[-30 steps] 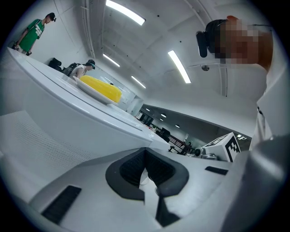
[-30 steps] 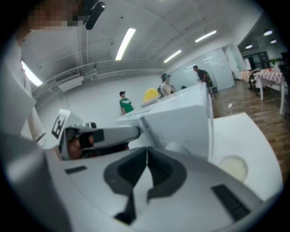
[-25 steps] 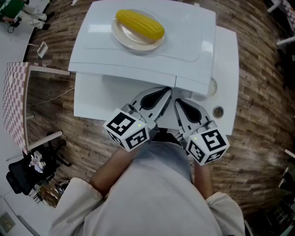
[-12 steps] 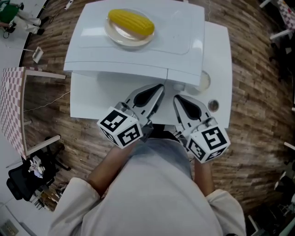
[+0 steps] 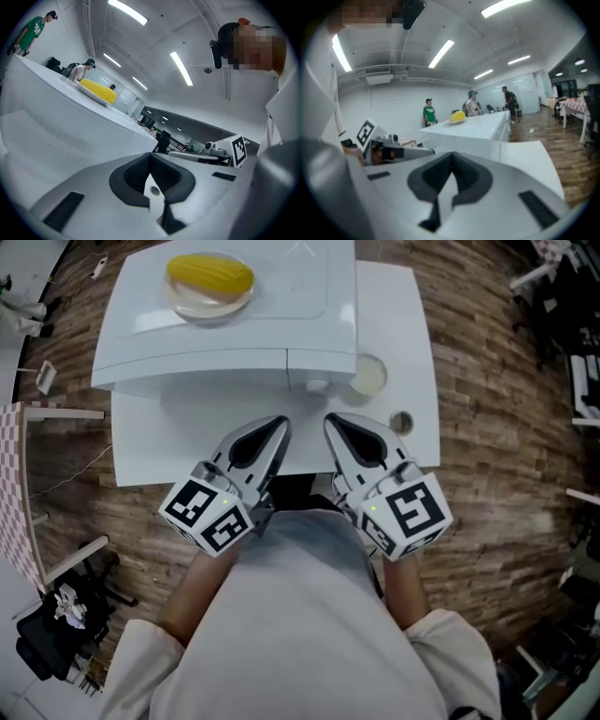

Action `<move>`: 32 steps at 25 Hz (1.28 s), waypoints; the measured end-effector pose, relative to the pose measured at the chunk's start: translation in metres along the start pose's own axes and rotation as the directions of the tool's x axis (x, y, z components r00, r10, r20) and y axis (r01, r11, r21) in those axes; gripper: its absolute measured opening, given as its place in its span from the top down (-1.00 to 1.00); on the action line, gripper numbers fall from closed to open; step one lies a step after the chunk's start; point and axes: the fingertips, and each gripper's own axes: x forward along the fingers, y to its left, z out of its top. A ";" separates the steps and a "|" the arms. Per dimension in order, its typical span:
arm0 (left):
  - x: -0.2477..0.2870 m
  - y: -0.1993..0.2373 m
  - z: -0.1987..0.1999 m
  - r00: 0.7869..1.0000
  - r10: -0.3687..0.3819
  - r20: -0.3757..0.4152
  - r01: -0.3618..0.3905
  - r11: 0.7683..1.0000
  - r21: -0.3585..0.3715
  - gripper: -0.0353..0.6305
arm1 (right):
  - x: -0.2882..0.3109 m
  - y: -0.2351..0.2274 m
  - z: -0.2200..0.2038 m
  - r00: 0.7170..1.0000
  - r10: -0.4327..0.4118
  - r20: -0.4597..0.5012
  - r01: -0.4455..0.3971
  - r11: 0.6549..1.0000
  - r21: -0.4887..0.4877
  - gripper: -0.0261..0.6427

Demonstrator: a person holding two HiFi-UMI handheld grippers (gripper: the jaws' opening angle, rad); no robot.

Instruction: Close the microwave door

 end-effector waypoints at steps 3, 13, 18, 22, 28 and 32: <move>-0.009 -0.009 -0.002 1.000 -0.011 0.006 0.011 1.000 -0.007 0.84 | -0.013 0.003 0.003 1.000 -0.004 0.027 0.003 1.000 0.030 0.85; -0.034 -0.029 0.003 0.999 -0.039 0.033 0.039 0.999 0.007 0.84 | -0.044 0.024 0.013 0.998 -0.027 0.049 0.026 1.000 0.007 0.85; -0.052 -0.026 0.010 0.998 -0.025 0.052 0.024 1.000 0.010 0.84 | -0.047 0.041 0.024 0.998 -0.005 0.057 0.005 1.000 -0.006 0.85; -0.064 -0.024 0.012 0.998 -0.020 0.066 0.020 1.000 0.003 0.84 | -0.047 0.052 0.026 0.999 0.007 0.050 -0.006 1.000 -0.006 0.85; -0.072 -0.027 0.014 0.996 -0.025 0.086 0.025 1.000 -0.002 0.84 | -0.046 0.063 0.024 0.999 0.016 0.050 -0.016 1.000 -0.006 0.85; -0.076 -0.031 0.016 0.995 -0.031 0.096 0.031 1.000 0.001 0.84 | -0.048 0.067 0.026 0.998 0.020 0.053 -0.019 1.000 -0.012 0.85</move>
